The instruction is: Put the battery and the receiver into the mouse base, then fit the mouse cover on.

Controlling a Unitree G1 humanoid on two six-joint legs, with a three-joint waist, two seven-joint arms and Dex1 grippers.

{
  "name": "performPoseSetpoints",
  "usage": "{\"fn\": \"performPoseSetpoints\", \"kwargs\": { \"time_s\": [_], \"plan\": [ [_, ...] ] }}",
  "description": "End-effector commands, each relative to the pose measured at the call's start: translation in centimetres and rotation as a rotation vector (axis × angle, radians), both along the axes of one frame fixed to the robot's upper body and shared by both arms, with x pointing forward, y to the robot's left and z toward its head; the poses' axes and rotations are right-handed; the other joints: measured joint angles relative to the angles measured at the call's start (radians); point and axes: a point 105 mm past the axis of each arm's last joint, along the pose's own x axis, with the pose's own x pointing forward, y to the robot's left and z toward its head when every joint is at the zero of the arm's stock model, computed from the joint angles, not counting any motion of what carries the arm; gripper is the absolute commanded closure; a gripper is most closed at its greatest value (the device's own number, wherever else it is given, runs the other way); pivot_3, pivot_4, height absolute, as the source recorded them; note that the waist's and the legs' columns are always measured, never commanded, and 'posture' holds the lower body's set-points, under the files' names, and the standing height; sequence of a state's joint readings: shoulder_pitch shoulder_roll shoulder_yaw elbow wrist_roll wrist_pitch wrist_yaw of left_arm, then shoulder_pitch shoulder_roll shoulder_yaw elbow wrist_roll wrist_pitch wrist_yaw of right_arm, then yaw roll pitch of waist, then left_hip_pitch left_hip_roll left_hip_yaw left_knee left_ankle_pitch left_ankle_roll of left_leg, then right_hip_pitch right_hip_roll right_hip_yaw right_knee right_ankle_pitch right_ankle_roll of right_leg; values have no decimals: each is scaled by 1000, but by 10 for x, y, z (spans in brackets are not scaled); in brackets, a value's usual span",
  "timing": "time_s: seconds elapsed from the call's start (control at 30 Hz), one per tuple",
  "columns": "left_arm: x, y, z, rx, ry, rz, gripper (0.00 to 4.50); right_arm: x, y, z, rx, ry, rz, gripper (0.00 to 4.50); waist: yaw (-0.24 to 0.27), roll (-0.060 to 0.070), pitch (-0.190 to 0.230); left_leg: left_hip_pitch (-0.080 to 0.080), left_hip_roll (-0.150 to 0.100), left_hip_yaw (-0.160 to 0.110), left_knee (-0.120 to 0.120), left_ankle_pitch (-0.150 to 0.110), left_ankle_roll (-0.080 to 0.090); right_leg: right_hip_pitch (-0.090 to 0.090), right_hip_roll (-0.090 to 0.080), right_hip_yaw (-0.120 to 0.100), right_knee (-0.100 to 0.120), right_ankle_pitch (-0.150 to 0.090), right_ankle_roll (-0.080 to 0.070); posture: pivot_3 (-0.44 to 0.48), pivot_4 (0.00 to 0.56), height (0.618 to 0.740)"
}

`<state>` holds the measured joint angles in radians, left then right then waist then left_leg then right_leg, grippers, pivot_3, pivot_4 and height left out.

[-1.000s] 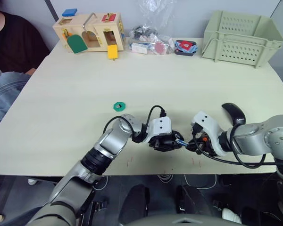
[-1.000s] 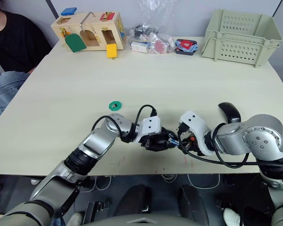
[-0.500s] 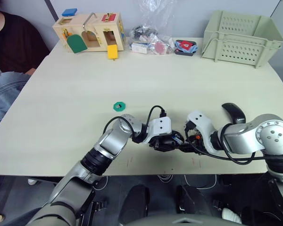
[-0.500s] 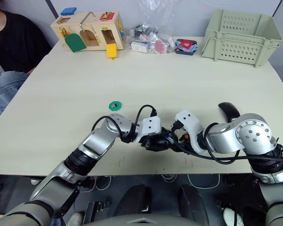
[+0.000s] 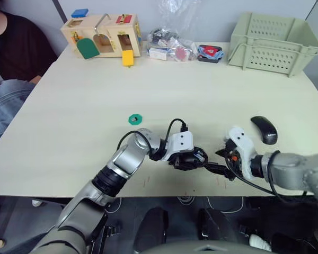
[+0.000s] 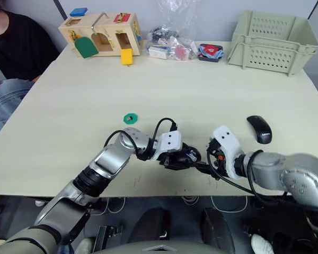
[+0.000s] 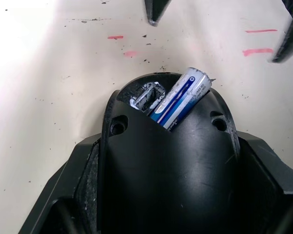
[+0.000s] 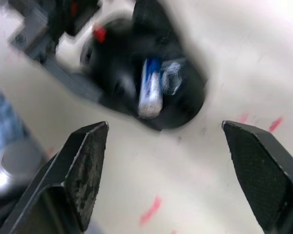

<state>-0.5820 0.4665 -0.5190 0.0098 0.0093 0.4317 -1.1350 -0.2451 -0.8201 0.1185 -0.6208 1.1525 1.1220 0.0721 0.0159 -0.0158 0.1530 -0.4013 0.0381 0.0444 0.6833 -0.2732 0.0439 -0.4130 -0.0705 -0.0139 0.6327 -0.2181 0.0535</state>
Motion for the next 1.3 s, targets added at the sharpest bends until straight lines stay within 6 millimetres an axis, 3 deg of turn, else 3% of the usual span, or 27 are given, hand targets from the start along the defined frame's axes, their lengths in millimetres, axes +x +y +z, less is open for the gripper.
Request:
{"fn": "performPoseSetpoints", "kwargs": {
  "time_s": [0.03, 0.07, 0.23, 0.27, 0.67, 1.3],
  "plan": [
    [1, 8, -24, 71, 41, 57, 1364, -2, 4, 8, 66, -190, 91, 1999, 4, -1, 0, 0, -1, -1, 0, 0, 0, 0, 0, -1, -1, 0, 0, 0, 150, 740],
    [1, 8, -24, 71, 42, 56, 1364, -4, 5, 7, 88, -226, 120, 2221, 4, -1, 0, 0, 0, -1, 0, 0, 0, 1, 0, -2, -2, 0, 0, 0, 150, 740],
    [0, 8, -25, 73, 43, 54, 1364, -8, 7, -1, 142, -376, 198, 4274, 3, -1, -1, 0, -1, 0, 0, 0, 0, 1, 1, 0, -3, 1, 1, 0, 150, 740],
    [0, 9, -25, 73, 43, 54, 1364, -8, 7, -2, 155, -398, 206, 4421, 3, -1, 0, 0, -1, 0, 0, 0, 0, 1, 1, 0, -3, 1, 1, 0, 150, 740],
    [-2, 9, -24, 74, 46, 43, 1364, -3, 17, -14, 230, -482, 252, 4421, 4, -1, -1, 0, -1, 1, 0, 0, 0, 1, 1, 0, -4, 1, 1, 0, 150, 740],
    [-3, 7, -24, 68, 52, 43, 1364, 2, 10, -73, 151, -306, 211, 4421, -1, -1, -8, 3, -1, 1, -1, 0, 0, 4, 1, 0, -3, 1, 1, 0, 150, 740]
  ]
}}
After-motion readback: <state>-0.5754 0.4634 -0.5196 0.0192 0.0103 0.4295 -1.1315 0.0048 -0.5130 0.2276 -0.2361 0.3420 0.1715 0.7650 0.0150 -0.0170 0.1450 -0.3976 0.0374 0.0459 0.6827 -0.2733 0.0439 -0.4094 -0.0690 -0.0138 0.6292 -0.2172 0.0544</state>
